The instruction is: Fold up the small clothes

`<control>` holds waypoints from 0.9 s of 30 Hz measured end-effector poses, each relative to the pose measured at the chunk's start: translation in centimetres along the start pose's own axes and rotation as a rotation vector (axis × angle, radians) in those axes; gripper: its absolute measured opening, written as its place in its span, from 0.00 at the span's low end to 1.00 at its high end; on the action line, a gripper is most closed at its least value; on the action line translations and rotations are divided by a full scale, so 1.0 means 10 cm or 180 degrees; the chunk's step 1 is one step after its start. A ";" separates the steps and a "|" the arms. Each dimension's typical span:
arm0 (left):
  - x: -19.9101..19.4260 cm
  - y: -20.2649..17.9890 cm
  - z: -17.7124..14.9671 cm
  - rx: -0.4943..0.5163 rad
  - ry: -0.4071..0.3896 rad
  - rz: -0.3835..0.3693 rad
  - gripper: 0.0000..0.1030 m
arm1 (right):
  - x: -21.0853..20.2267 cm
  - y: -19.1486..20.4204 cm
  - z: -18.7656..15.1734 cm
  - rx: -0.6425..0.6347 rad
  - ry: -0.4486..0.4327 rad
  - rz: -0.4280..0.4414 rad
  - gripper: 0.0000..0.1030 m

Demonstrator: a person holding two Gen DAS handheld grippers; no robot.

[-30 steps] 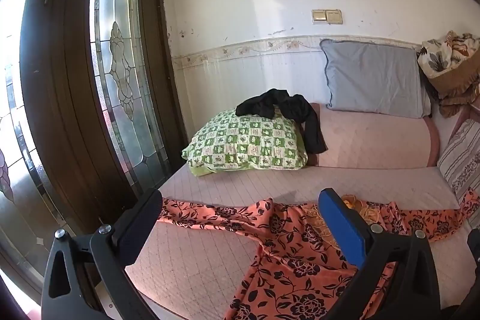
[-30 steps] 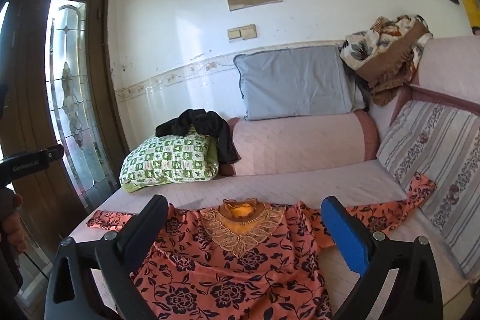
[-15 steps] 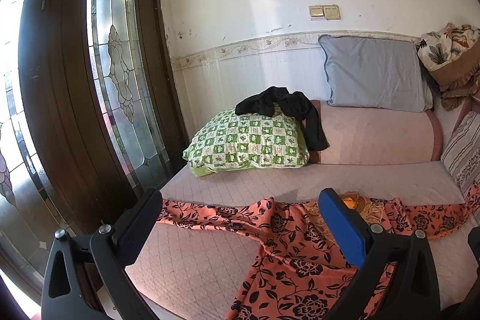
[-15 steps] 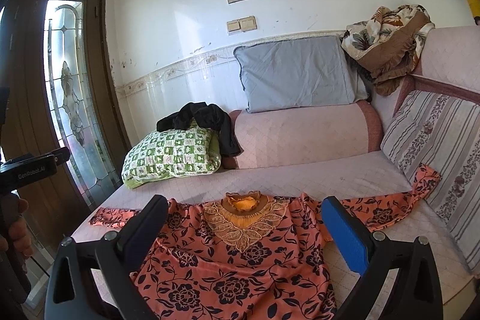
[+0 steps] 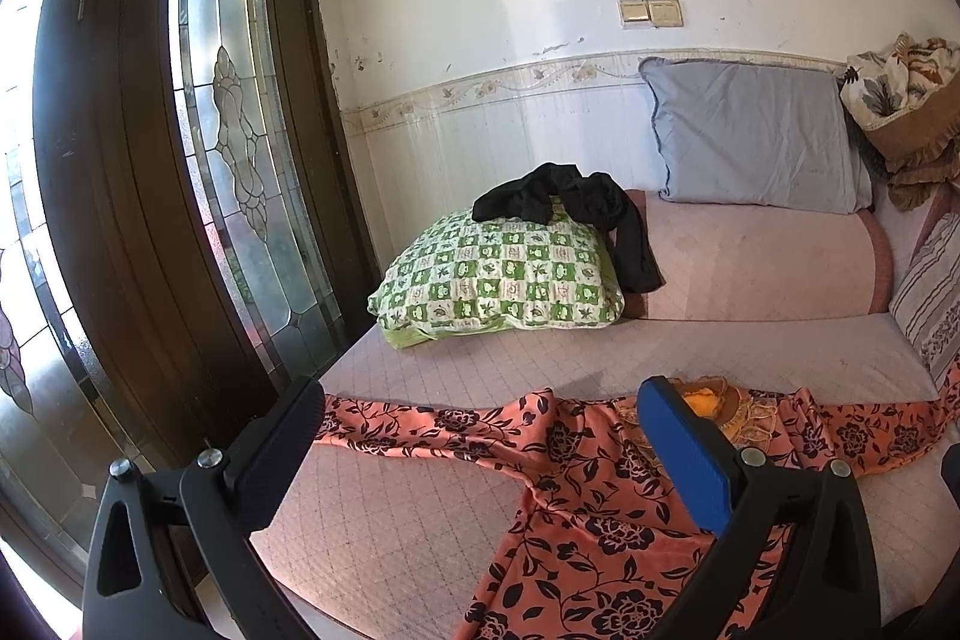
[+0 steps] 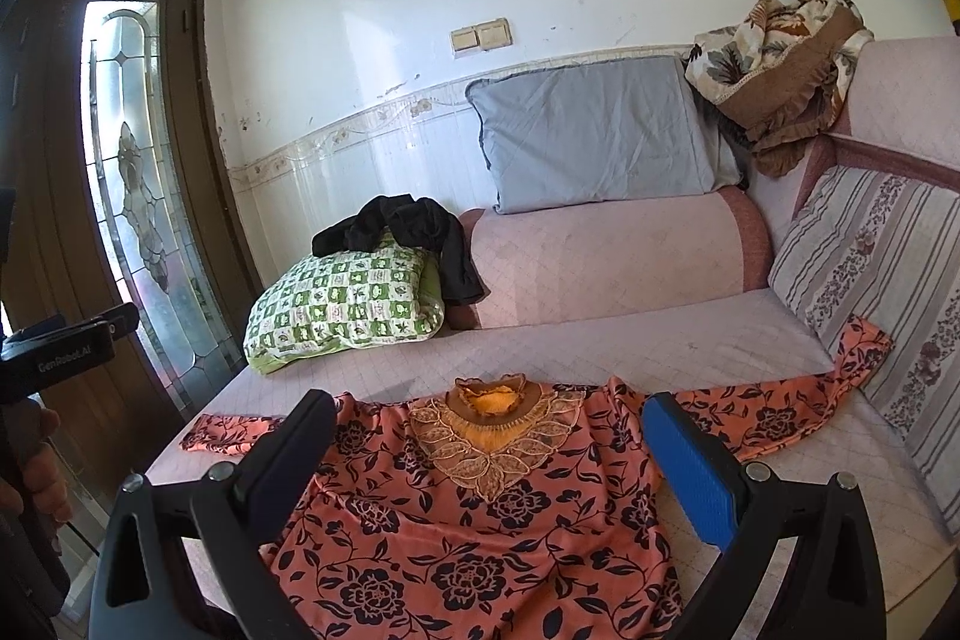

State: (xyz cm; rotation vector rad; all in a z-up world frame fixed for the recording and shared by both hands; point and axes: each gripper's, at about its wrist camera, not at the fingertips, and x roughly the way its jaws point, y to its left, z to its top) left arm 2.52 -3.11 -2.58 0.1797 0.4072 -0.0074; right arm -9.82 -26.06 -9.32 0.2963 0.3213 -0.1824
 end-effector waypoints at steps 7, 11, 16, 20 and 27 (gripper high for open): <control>0.08 0.00 -0.05 -0.0016 0.0038 0.0028 1.00 | 0.06 -0.02 0.00 0.0024 0.0035 -0.0025 1.00; 0.15 -0.03 -0.08 0.0012 0.0087 0.0024 1.00 | 0.10 -0.05 -0.02 0.0059 0.0063 -0.0046 1.00; 0.22 -0.07 -0.09 0.0028 0.0119 0.0035 1.00 | 0.19 -0.11 -0.01 0.0118 0.0108 -0.0047 1.00; 0.29 -0.09 -0.09 0.0041 0.0150 0.0053 1.00 | 0.26 -0.13 0.01 0.0138 0.0115 -0.0037 1.00; 0.40 -0.15 -0.12 0.0070 0.0222 0.0142 1.00 | 0.45 -0.20 0.04 0.0198 0.0144 -0.0013 1.00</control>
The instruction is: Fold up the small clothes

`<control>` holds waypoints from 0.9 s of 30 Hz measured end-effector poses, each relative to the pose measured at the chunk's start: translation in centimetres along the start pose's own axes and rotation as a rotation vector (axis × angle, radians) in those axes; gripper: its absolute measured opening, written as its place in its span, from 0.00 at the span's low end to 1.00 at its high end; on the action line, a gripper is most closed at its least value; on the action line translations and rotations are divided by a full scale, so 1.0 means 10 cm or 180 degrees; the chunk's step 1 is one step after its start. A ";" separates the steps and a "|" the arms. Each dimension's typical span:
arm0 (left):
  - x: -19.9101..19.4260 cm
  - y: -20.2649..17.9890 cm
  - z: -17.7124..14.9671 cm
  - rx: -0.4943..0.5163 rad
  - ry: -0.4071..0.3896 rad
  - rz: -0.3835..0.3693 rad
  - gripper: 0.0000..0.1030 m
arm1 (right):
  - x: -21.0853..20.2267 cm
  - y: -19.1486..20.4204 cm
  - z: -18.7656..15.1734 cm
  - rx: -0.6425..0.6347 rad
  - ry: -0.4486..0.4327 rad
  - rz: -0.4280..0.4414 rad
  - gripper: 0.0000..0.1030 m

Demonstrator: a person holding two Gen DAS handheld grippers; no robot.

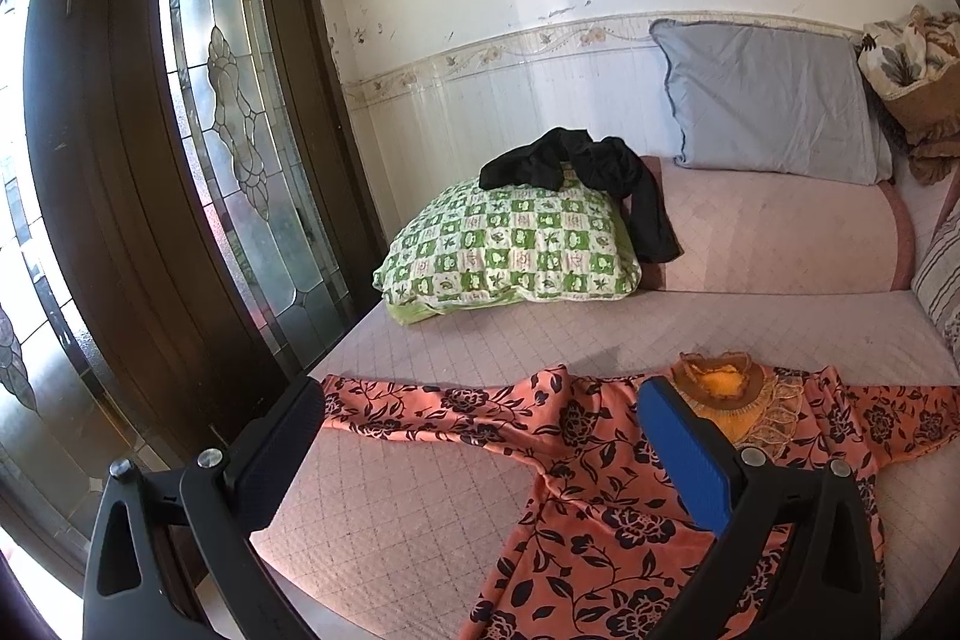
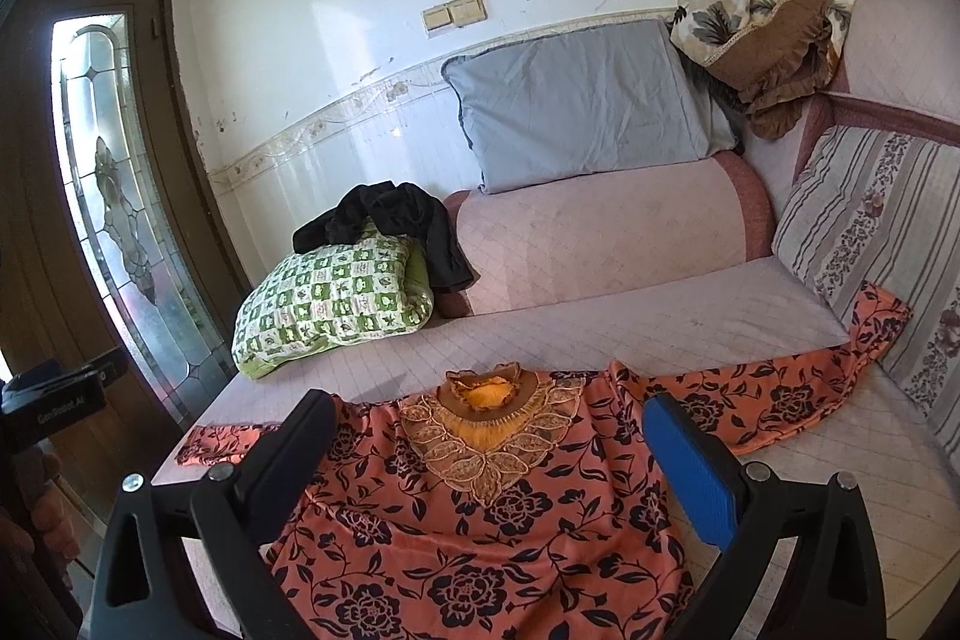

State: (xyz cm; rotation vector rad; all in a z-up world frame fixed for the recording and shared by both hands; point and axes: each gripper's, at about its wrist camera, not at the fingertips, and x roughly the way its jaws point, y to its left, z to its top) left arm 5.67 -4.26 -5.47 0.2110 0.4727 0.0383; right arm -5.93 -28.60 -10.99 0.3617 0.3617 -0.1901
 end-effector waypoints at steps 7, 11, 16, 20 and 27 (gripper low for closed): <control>0.08 -0.12 0.00 0.0086 0.0031 0.0051 1.00 | 0.19 -0.18 0.03 0.0015 0.0027 -0.0044 1.00; 0.13 -0.27 0.01 0.0164 0.0046 0.0034 1.00 | 0.29 -0.39 0.05 0.0044 0.0051 -0.0127 1.00; 0.29 -0.55 -0.02 0.0292 0.0144 -0.0041 1.00 | 0.44 -0.93 0.00 0.0236 0.0204 -0.0158 1.00; 0.48 -0.84 -0.14 0.0440 0.0332 -0.0214 1.00 | 0.55 -1.65 -0.11 0.0535 0.0366 -0.0246 1.00; 0.90 -1.40 -0.59 0.0702 0.0962 -0.0699 1.00 | 0.64 -3.42 -0.55 0.2295 0.0397 -0.0656 1.00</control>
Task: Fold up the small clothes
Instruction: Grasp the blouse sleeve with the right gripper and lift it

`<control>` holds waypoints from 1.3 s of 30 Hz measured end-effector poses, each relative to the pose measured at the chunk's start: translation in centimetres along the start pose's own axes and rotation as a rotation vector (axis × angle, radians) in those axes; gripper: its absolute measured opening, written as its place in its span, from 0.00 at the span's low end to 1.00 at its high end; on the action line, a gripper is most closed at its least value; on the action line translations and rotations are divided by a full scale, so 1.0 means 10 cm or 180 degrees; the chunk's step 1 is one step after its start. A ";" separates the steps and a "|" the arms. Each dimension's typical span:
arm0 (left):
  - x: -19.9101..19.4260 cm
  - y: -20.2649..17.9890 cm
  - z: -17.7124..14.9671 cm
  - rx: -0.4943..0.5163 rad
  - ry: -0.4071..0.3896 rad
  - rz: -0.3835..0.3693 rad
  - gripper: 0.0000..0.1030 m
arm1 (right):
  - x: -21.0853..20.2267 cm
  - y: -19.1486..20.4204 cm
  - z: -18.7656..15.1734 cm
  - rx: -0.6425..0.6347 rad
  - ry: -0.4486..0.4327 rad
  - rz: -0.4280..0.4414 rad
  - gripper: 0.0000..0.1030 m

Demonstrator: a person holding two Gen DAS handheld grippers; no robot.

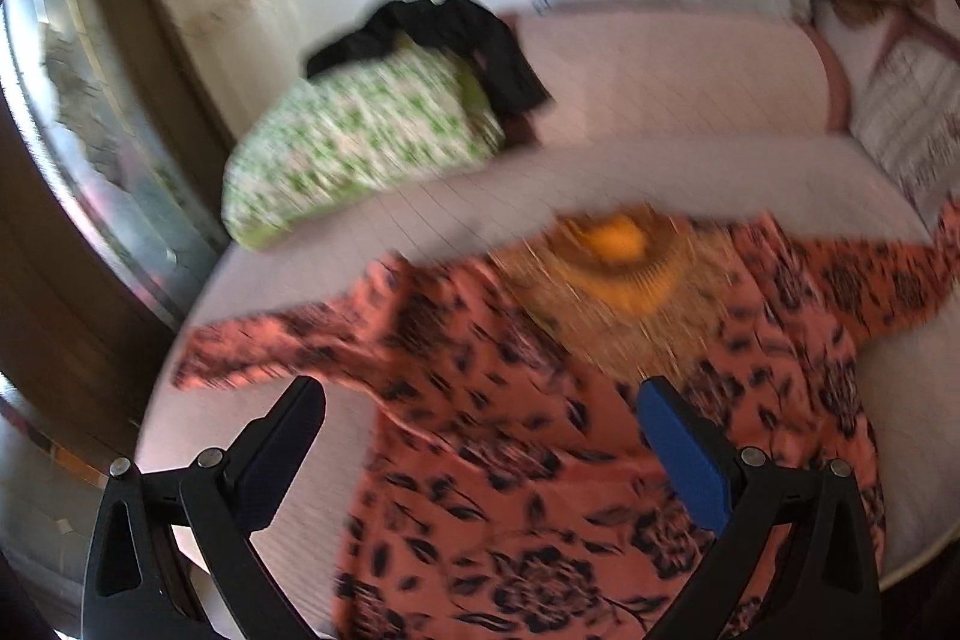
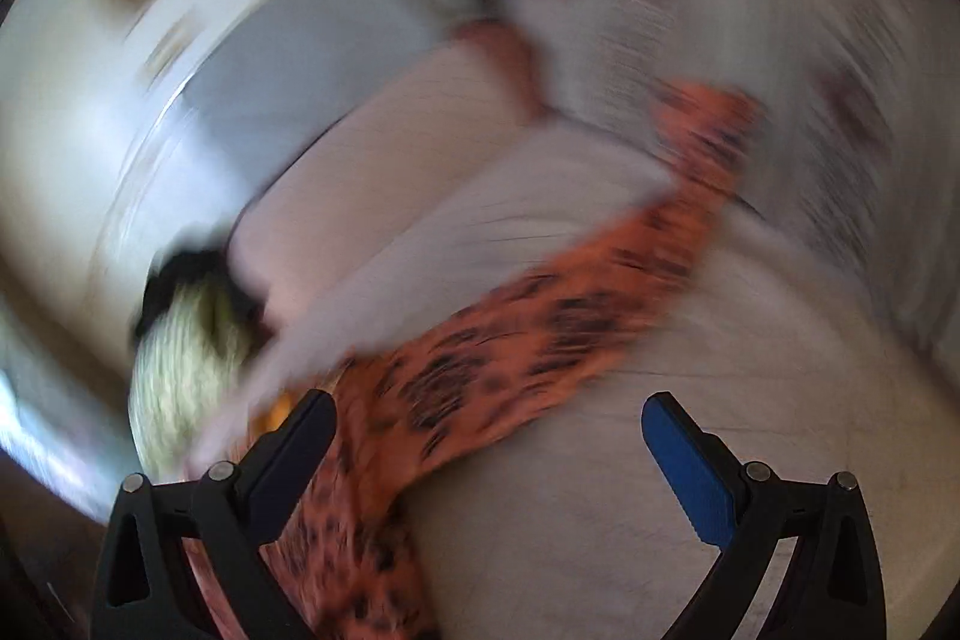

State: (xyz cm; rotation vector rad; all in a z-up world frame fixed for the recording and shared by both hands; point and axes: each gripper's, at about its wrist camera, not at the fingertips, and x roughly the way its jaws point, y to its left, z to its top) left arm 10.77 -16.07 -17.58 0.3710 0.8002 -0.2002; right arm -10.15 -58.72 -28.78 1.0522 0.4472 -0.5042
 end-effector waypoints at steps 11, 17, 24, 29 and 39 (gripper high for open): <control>0.36 -0.31 -0.30 0.0164 0.0506 -0.0074 1.00 | 0.79 -0.79 0.91 0.1256 -0.0214 0.0100 0.88; 0.46 -0.19 -0.30 0.0122 0.0528 -0.0015 1.00 | 1.29 -0.61 1.13 0.0946 -0.0317 -0.0706 0.24; 0.62 0.18 -0.40 -0.0143 0.0559 0.0021 1.00 | 1.26 0.14 1.10 0.0500 -0.0506 -0.0477 0.04; 0.60 0.63 -0.45 -0.0373 0.0479 0.0114 1.00 | 1.21 1.53 0.62 -0.0232 -0.0194 0.0466 0.04; 0.43 1.85 -0.69 -0.0838 0.0313 0.0465 1.00 | 1.73 3.79 -1.64 -0.1391 0.0880 0.1293 0.04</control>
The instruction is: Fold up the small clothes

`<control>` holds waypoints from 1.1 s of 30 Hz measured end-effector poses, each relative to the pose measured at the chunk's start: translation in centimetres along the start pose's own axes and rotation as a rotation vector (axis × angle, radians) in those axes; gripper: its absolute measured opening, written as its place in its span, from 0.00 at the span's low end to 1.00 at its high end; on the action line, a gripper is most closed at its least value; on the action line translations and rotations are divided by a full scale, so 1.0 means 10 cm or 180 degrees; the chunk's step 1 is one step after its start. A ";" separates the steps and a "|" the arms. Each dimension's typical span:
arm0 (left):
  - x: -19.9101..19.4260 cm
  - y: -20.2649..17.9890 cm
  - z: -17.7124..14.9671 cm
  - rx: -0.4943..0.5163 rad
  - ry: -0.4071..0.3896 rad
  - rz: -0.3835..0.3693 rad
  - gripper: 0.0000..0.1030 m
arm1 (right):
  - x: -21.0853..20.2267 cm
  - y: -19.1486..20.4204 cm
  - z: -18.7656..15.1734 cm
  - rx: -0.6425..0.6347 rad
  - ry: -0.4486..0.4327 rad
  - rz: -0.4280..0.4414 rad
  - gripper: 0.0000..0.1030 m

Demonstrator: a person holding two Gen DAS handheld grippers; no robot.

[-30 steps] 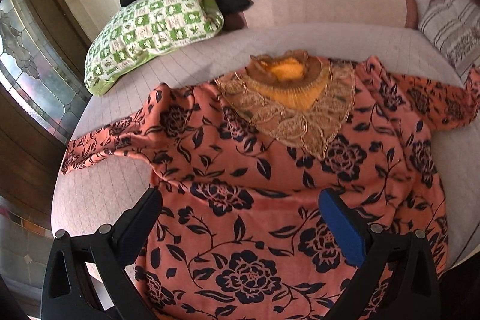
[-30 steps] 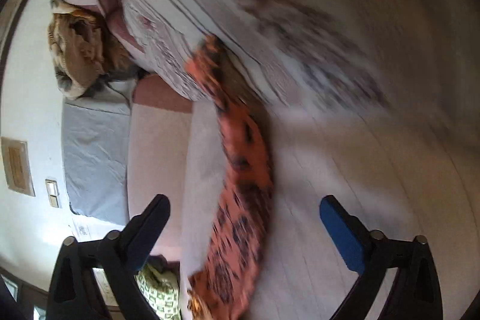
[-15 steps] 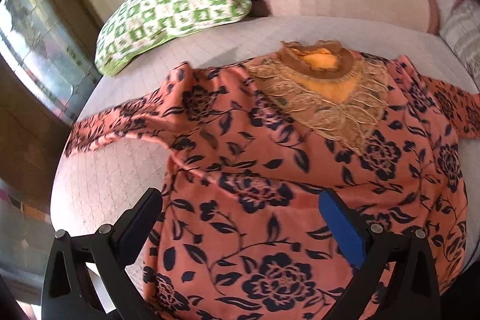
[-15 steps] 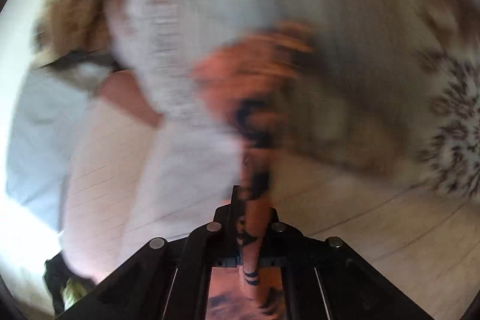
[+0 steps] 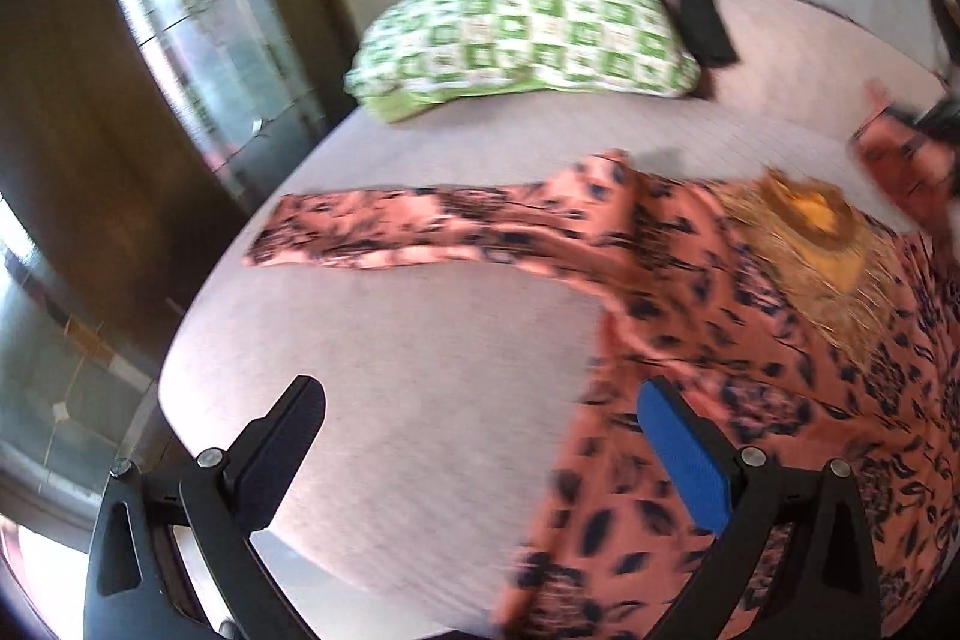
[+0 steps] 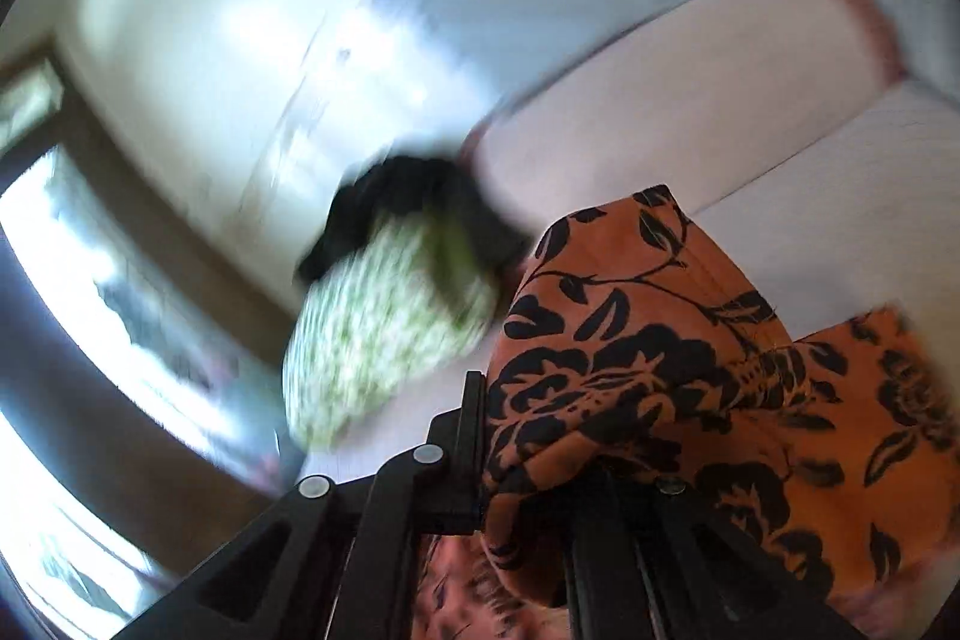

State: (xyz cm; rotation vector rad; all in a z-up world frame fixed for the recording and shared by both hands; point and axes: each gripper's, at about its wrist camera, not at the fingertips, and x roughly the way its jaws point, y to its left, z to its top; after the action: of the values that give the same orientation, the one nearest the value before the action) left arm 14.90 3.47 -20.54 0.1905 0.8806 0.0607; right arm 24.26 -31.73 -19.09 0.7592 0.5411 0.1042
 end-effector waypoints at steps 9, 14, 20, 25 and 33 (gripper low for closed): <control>0.19 0.60 -0.04 -0.0315 0.0059 0.0016 1.00 | 1.41 0.48 -1.60 -0.0817 0.1389 -0.0676 0.09; 0.26 0.45 0.06 -0.0279 0.0025 -0.0089 1.00 | 1.00 0.52 -1.57 -0.0975 0.1663 -0.0214 0.15; 0.26 -0.16 0.29 -0.0033 -0.0023 -0.0432 1.00 | 0.16 0.10 -1.23 -0.0741 0.1628 0.0157 0.16; 0.48 -1.05 0.36 0.0348 0.0091 -0.0535 1.00 | -0.33 -0.68 -0.88 -0.0176 0.1120 -0.0209 0.16; 1.02 -1.80 0.38 0.0283 0.0227 0.0139 1.00 | -0.31 -1.47 -0.62 0.0867 0.0834 -0.0241 0.16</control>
State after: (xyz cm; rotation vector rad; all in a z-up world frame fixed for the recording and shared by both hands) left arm 23.89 -13.38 -29.38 0.2922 0.9510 0.0694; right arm 17.00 -39.39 -31.39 0.9964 0.8438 0.0604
